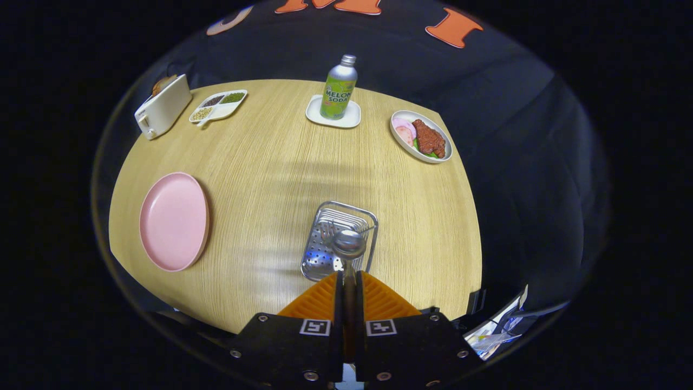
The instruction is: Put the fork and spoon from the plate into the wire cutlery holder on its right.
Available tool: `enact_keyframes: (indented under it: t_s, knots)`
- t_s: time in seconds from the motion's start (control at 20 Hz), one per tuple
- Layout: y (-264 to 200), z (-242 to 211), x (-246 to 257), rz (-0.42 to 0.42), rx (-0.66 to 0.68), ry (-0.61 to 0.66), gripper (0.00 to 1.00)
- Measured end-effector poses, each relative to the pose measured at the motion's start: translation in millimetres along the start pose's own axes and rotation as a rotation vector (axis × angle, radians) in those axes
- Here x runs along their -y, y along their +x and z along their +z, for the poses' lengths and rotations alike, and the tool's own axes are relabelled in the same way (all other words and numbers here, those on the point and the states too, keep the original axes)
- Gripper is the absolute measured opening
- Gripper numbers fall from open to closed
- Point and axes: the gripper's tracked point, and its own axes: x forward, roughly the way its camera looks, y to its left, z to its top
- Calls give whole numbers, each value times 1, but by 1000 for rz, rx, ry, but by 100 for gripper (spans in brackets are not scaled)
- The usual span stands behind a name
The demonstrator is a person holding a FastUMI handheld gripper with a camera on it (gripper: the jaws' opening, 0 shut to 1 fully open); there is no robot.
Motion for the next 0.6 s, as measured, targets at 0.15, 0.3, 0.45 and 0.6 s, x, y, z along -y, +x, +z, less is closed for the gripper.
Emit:
enact_keyframes:
  t_s: [0.15, 0.3, 0.45, 0.6]
  knots:
    - [-6, 21, 5, 2, 94, 28, 10]
    - [-25, 54, 13, -26, 248, 9, 10]
    - [-50, 91, 17, -28, 406, 37, 10]
    - [-80, 127, 22, -31, 570, 66, 13]
